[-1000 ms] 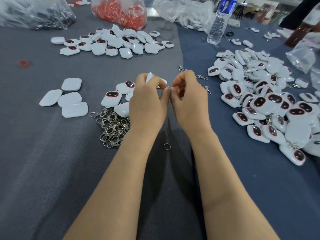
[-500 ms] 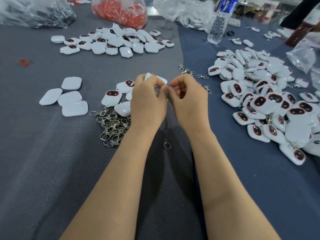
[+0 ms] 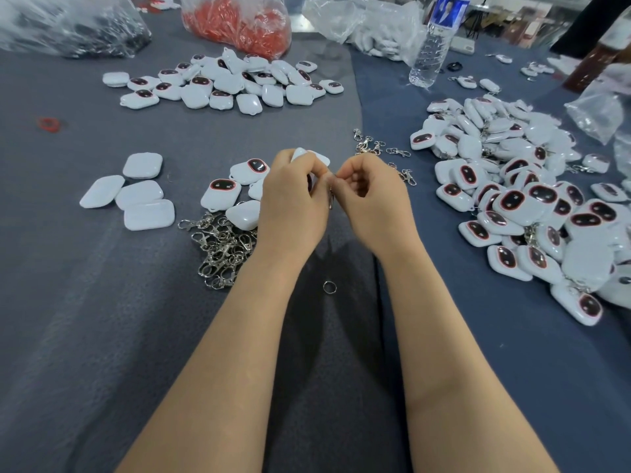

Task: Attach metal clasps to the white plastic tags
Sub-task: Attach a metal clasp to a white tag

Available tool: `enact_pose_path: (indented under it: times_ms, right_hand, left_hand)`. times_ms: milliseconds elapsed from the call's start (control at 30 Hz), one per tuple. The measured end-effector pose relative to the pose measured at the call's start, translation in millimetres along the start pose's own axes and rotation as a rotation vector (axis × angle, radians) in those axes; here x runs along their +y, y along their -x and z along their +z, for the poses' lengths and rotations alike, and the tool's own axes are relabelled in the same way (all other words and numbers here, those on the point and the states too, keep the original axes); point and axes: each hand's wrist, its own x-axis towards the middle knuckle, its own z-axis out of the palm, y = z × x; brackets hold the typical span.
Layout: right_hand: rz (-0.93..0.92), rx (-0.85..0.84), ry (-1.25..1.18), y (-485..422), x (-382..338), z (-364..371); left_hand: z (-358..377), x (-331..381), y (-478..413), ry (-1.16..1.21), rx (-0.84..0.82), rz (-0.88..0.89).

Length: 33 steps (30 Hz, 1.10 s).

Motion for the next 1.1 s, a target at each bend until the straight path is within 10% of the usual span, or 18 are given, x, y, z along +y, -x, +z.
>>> enact_pose_path:
  times_ms: [1100]
  right_hand:
    - [-0.146,0.000,0.171,4.5,-0.4,0.1]
  left_hand:
    - [-1.2,-1.9,-2.0,0.079,-0.084,-0.088]
